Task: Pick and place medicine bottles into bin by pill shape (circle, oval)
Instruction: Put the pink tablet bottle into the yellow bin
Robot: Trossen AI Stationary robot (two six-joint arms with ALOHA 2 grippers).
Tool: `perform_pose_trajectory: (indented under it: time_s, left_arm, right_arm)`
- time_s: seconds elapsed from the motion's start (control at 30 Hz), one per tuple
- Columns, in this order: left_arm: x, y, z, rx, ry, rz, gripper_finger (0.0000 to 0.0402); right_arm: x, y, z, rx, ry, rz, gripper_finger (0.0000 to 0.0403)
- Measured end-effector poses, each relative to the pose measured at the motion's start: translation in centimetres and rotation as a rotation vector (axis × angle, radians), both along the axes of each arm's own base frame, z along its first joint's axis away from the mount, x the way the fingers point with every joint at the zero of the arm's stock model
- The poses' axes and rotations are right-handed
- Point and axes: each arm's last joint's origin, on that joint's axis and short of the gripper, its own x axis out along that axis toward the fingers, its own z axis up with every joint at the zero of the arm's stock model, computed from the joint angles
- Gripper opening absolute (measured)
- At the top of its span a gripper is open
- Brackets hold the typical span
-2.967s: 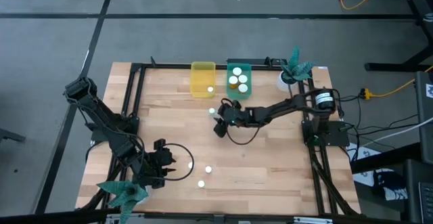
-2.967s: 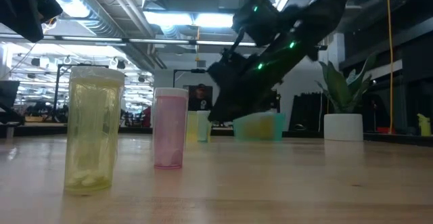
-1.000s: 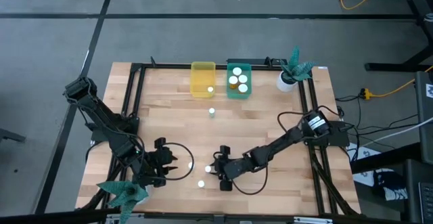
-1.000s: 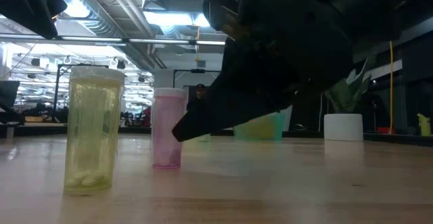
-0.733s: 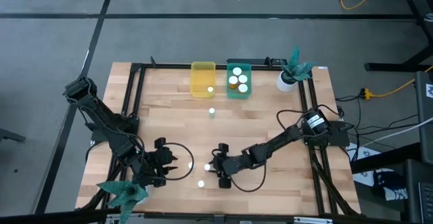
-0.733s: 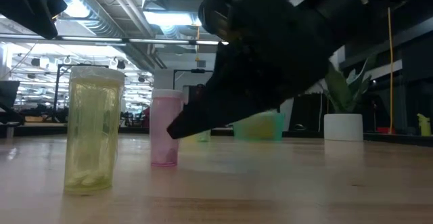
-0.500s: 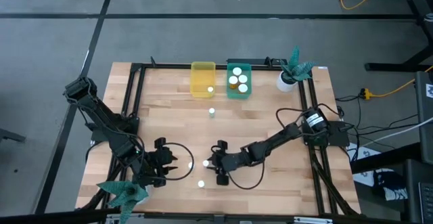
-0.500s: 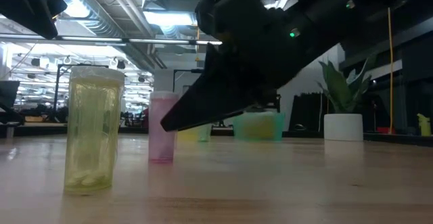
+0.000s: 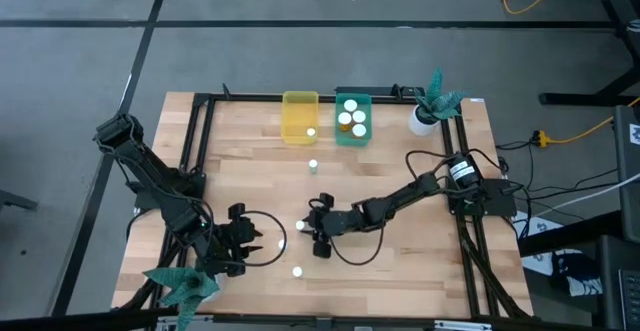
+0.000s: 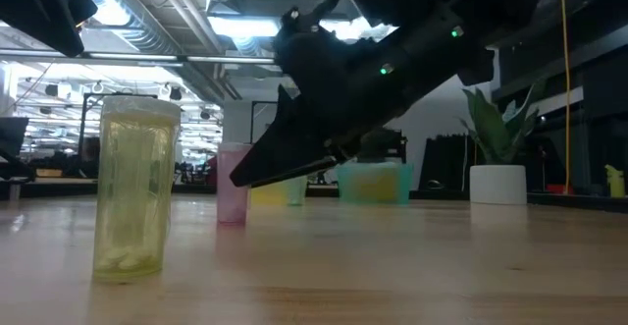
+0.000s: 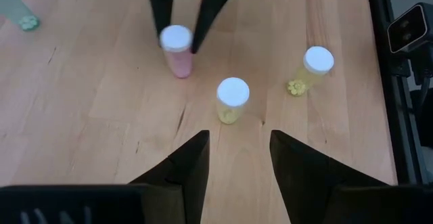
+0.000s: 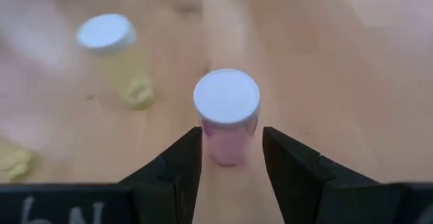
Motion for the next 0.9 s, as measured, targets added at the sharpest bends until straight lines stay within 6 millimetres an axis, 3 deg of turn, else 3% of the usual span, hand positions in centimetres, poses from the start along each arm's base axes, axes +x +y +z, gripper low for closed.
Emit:
perform_pose_trajectory:
  time_s: [0.9]
  left_arm:
    - [0.0,0.0,0.0,0.000,0.000,0.000,0.0150]
  right_arm:
    - [1.5,-6.7,0.2,-0.058,-0.023,-0.119,0.0158]
